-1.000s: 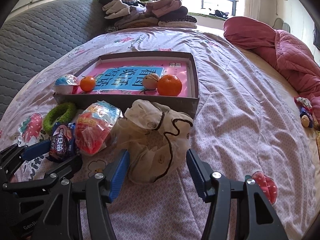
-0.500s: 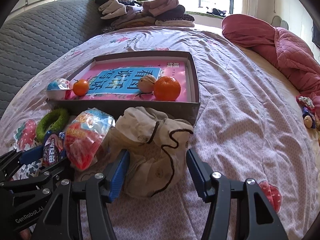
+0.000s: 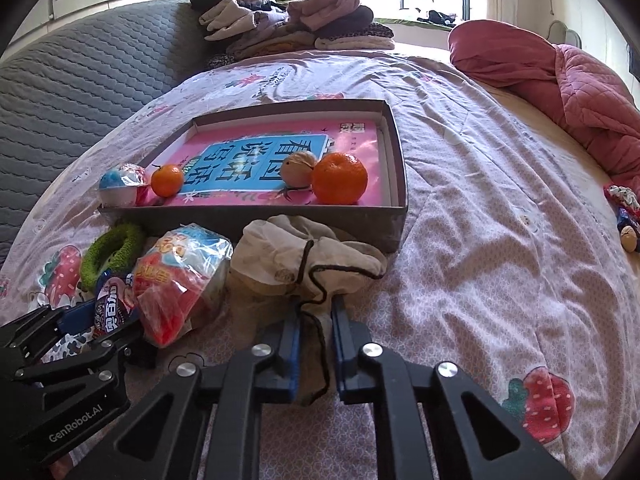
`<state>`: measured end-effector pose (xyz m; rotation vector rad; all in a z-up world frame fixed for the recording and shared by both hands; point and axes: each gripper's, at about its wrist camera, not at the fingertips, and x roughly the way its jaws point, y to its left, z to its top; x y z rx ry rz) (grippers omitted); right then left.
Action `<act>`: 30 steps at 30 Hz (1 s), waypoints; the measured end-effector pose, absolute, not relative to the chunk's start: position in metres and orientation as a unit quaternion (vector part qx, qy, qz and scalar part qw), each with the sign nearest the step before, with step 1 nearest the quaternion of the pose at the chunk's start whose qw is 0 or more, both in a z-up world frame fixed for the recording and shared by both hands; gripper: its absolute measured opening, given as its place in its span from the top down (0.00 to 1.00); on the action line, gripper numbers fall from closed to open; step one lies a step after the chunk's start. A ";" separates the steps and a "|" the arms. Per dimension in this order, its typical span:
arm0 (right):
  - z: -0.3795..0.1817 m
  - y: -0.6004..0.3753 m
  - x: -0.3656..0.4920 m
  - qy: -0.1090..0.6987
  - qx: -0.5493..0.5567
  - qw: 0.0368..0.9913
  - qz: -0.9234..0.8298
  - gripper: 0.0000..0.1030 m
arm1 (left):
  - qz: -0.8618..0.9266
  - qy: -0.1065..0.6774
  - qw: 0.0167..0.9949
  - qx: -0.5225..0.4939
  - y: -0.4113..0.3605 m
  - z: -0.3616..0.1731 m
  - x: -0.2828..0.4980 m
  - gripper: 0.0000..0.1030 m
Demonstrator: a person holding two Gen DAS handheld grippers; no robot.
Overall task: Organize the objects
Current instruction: 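Grasp the blue cookie pack with the left tool while the right tool grasps the mesh bag, then lift the cookie pack and mesh bag and carry both toward the tray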
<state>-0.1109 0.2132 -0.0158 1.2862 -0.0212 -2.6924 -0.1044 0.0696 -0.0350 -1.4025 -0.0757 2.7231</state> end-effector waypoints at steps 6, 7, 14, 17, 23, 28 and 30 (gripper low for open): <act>-0.009 0.218 -0.107 -0.015 0.421 0.074 -0.904 0.90 | 0.888 -0.021 0.048 -0.458 0.070 -0.034 -0.101 0.48; -0.008 0.219 -0.105 -0.015 0.419 0.075 -0.905 0.90 | 0.887 -0.022 0.050 -0.458 0.070 -0.034 -0.100 0.48; 0.007 0.223 -0.095 -0.005 0.392 0.063 -0.918 0.91 | 0.885 -0.025 0.066 -0.460 0.073 -0.031 -0.092 0.48; 0.012 0.228 -0.093 -0.013 0.383 0.062 -0.922 0.91 | 0.886 -0.023 0.071 -0.459 0.075 -0.029 -0.089 0.48; 0.019 0.232 -0.090 -0.013 0.367 0.058 -0.928 0.91 | 0.889 -0.021 0.072 -0.451 0.075 -0.022 -0.084 0.48; 0.026 0.232 -0.087 -0.018 0.352 0.059 -0.934 0.91 | 0.893 -0.019 0.068 -0.445 0.072 -0.015 -0.081 0.48; 0.029 0.233 -0.086 -0.021 0.345 0.060 -0.936 0.91 | 0.896 -0.016 0.065 -0.439 0.070 -0.012 -0.080 0.48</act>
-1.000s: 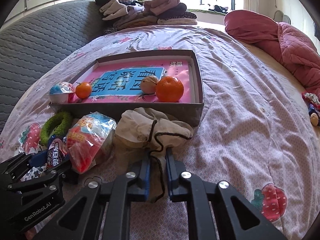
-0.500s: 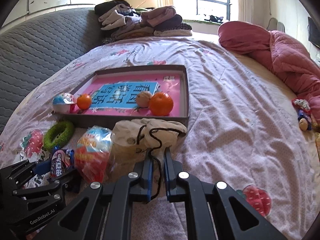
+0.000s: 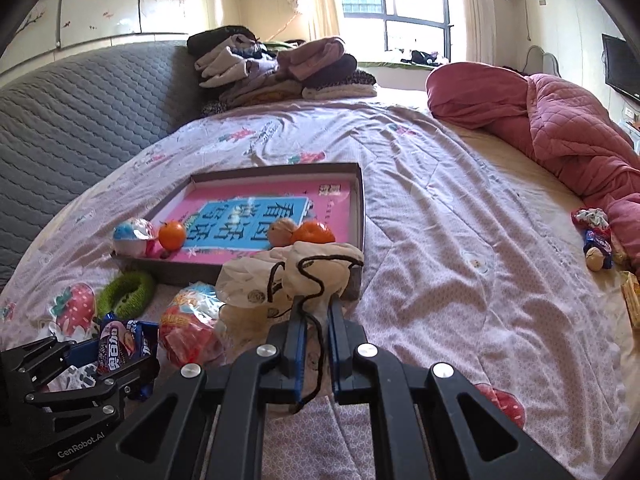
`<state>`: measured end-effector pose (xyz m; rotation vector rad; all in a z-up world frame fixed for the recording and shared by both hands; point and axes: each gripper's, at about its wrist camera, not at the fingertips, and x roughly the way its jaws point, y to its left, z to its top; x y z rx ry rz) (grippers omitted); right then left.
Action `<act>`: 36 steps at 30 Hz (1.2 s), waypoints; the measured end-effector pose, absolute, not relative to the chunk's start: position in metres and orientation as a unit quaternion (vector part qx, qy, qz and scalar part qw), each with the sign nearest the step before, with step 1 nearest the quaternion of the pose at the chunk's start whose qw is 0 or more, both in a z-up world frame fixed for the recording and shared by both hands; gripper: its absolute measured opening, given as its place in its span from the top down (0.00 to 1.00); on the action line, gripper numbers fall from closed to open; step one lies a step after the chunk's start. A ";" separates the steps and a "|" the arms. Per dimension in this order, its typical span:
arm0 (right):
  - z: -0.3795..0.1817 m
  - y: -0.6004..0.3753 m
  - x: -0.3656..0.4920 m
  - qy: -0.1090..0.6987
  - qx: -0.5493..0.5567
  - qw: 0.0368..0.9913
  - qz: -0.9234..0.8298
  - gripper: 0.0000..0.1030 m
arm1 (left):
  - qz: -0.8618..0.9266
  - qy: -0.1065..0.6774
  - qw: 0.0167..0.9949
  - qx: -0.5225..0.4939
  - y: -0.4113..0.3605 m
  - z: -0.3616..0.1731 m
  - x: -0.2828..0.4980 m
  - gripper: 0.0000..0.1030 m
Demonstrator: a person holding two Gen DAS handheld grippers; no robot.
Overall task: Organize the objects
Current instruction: 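Lift the cookie pack and mesh bag and carry both toward the tray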
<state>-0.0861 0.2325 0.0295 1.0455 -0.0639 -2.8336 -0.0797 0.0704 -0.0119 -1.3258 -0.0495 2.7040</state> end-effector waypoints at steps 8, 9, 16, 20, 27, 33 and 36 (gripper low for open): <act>0.034 0.231 -0.082 -0.025 0.331 0.069 -0.941 0.91 | 0.903 -0.007 0.060 -0.425 0.071 -0.002 -0.075 0.48; 0.035 0.231 -0.082 -0.025 0.330 0.070 -0.941 0.91 | 0.904 -0.006 0.060 -0.423 0.071 -0.001 -0.075 0.48; 0.039 0.228 -0.078 -0.029 0.322 0.079 -0.943 0.91 | 0.912 0.002 0.054 -0.406 0.070 0.010 -0.071 0.48; 0.041 0.227 -0.077 -0.031 0.317 0.082 -0.944 0.91 | 0.915 0.002 0.052 -0.400 0.069 0.015 -0.069 0.48; 0.043 0.224 -0.074 -0.031 0.313 0.088 -0.945 0.91 | 0.918 0.002 0.050 -0.393 0.068 0.020 -0.067 0.48; 0.046 0.224 -0.072 -0.031 0.307 0.091 -0.947 0.91 | 0.921 0.002 0.049 -0.387 0.068 0.025 -0.067 0.48; 0.049 0.223 -0.071 -0.031 0.301 0.091 -0.949 0.91 | 0.922 0.002 0.049 -0.383 0.067 0.027 -0.068 0.48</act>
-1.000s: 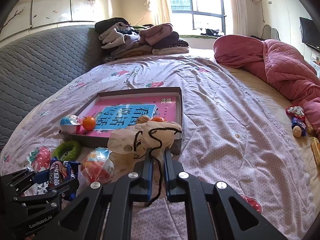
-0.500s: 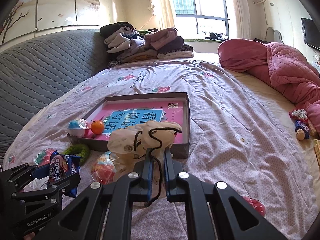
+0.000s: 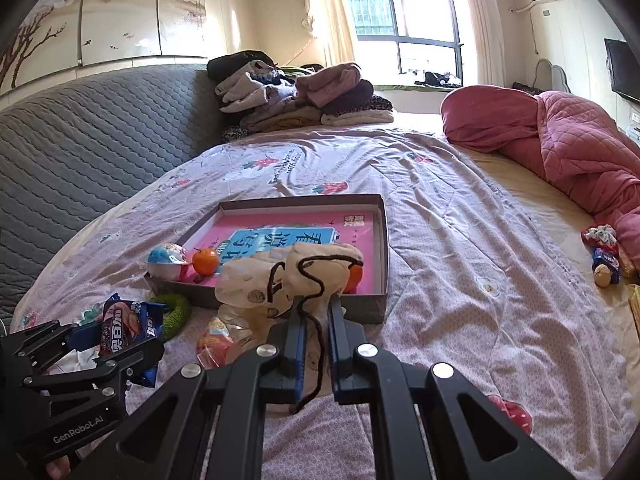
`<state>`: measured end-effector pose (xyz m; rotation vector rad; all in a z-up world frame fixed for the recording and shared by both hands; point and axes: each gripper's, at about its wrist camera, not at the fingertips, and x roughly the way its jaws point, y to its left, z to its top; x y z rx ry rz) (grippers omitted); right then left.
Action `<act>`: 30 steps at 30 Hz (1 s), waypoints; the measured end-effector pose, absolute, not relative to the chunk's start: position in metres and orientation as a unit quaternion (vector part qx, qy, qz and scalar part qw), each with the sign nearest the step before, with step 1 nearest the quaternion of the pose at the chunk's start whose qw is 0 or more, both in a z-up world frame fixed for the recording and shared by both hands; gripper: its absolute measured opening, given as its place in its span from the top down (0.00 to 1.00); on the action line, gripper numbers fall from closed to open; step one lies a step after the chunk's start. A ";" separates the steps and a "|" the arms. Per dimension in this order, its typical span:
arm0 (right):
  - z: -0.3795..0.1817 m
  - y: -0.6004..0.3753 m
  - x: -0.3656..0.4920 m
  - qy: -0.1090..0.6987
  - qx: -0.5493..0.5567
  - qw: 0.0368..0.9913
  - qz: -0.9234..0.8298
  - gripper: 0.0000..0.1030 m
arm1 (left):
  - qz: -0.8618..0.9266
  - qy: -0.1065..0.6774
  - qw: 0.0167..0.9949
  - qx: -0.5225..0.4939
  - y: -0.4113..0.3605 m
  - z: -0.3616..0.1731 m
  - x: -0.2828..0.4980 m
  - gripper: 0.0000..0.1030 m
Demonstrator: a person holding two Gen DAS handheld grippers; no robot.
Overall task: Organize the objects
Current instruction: 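Lift the cookie pack and mesh bag and carry both toward the tray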
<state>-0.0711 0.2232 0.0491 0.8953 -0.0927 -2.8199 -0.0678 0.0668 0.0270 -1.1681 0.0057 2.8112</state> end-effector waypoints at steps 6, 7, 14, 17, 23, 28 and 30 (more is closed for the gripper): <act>0.058 0.223 -0.071 -0.032 0.290 0.093 -0.952 0.91 | 0.927 -0.002 0.051 -0.370 0.064 0.033 -0.071 0.48; 0.060 0.223 -0.072 -0.032 0.288 0.092 -0.952 0.91 | 0.928 -0.002 0.051 -0.368 0.064 0.034 -0.073 0.48; 0.070 0.222 -0.080 -0.028 0.278 0.089 -0.956 0.91 | 0.933 -0.002 0.048 -0.356 0.061 0.041 -0.085 0.48; 0.072 0.220 -0.084 -0.028 0.278 0.088 -0.956 0.91 | 0.935 -0.002 0.048 -0.351 0.059 0.045 -0.092 0.48; 0.077 0.217 -0.094 -0.023 0.274 0.086 -0.957 0.91 | 0.938 -0.003 0.045 -0.343 0.057 0.048 -0.105 0.48; 0.076 0.214 -0.101 -0.017 0.276 0.086 -0.957 0.91 | 0.938 -0.001 0.048 -0.343 0.060 0.047 -0.117 0.48; 0.075 0.214 -0.105 -0.017 0.277 0.085 -0.957 0.91 | 0.938 0.000 0.049 -0.343 0.062 0.046 -0.119 0.48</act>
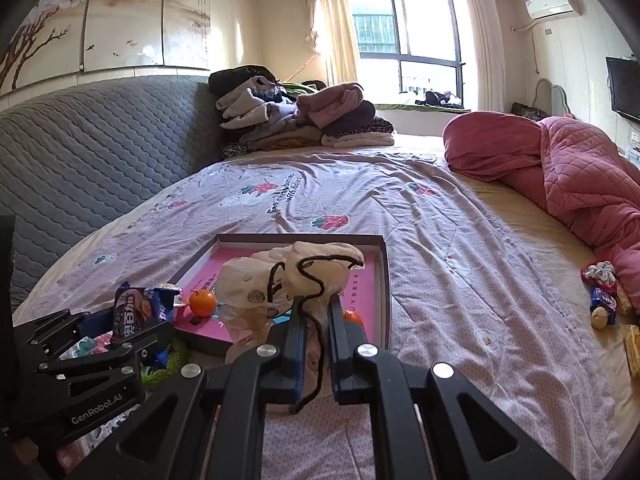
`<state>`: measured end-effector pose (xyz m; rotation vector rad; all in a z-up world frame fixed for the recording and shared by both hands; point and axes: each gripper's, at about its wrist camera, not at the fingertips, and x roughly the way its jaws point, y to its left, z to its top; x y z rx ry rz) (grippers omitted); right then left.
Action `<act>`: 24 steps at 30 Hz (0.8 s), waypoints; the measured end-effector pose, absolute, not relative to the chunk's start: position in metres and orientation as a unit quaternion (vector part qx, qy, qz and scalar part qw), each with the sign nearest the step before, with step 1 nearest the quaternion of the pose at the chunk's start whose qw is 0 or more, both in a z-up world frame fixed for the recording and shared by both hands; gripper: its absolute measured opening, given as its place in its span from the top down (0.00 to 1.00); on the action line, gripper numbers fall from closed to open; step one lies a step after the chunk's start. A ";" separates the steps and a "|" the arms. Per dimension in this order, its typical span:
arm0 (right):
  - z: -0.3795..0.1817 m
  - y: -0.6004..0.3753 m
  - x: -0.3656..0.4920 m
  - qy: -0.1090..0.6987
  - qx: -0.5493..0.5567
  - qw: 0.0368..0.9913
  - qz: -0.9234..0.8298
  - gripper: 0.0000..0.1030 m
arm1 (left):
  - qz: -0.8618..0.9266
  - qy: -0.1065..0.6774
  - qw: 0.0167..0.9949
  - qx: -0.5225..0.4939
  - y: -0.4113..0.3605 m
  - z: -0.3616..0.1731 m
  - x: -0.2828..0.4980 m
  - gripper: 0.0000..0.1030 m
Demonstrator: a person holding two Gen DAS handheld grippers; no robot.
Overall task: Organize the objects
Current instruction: 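Lift the cookie pack and mesh bag and carry both toward the tray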
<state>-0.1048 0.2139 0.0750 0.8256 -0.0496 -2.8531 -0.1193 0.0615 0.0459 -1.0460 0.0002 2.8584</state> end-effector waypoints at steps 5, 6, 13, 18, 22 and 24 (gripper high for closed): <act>0.075 0.212 -0.114 -0.013 0.277 0.084 -0.957 0.91 | 0.937 0.004 0.053 -0.345 0.066 0.044 -0.130 0.48; 0.076 0.212 -0.117 -0.011 0.277 0.083 -0.957 0.91 | 0.937 0.005 0.053 -0.345 0.066 0.044 -0.131 0.48; 0.076 0.209 -0.130 -0.008 0.276 0.081 -0.958 0.91 | 0.937 0.008 0.053 -0.344 0.067 0.043 -0.143 0.48; 0.077 0.208 -0.137 -0.004 0.275 0.081 -0.958 0.91 | 0.936 0.010 0.053 -0.347 0.067 0.041 -0.152 0.48; 0.079 0.208 -0.143 -0.002 0.271 0.079 -0.959 0.91 | 0.935 0.008 0.052 -0.351 0.065 0.039 -0.159 0.48; 0.080 0.210 -0.147 -0.001 0.271 0.076 -0.960 0.91 | 0.935 0.008 0.052 -0.351 0.064 0.038 -0.162 0.48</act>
